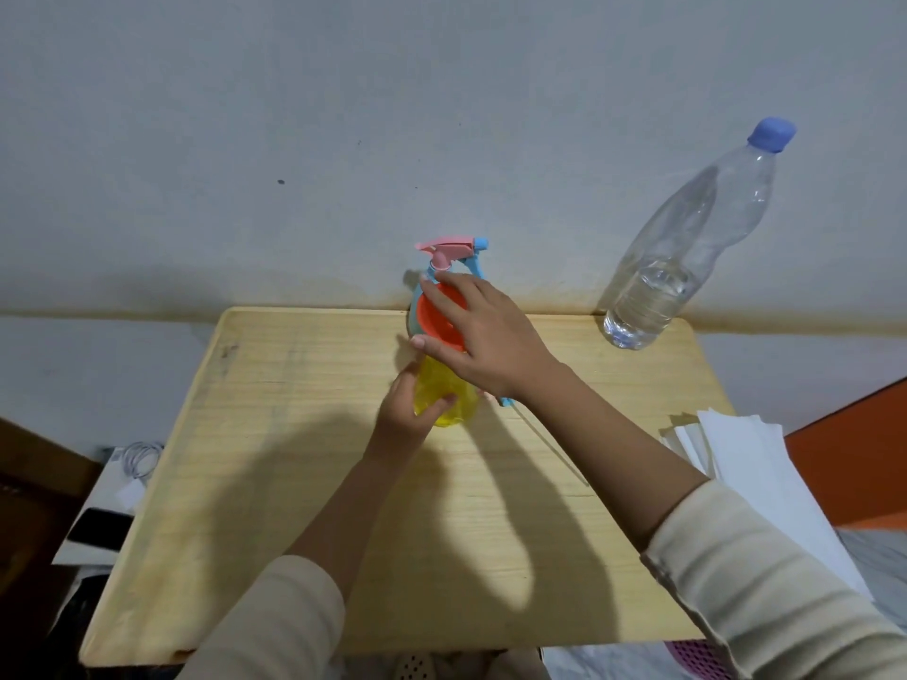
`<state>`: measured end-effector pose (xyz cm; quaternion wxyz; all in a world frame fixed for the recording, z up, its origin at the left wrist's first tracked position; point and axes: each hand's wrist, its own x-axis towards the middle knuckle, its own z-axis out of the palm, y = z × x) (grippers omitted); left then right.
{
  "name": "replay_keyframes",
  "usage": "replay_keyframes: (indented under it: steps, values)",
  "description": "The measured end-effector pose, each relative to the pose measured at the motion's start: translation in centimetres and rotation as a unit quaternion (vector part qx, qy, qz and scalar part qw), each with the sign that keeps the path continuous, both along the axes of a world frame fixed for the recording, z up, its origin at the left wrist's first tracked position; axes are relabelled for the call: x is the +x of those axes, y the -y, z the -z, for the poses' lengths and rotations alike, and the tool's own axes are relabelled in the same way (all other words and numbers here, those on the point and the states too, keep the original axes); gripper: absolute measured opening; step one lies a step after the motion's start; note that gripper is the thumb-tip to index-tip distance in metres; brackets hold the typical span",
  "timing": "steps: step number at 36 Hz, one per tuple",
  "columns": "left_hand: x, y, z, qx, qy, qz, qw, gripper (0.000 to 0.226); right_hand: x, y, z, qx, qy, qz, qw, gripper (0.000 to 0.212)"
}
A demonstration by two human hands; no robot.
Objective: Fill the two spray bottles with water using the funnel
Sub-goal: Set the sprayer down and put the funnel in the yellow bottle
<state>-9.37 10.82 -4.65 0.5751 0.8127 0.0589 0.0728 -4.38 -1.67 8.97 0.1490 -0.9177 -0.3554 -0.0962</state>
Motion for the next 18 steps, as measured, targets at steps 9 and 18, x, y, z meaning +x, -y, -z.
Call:
replay_keyframes:
  steps: [9, 18]
  values:
    - [-1.3, 1.7, -1.5, 0.084, 0.074, -0.062, 0.992, 0.074, -0.1, -0.1, 0.5, 0.061, -0.044, 0.008, 0.997, 0.062]
    - [-6.0, 8.6, -5.2, 0.069, 0.179, -0.118, 0.974, 0.048, -0.3, 7.3, 0.8, 0.268, -0.062, 0.095, 0.957, 0.043]
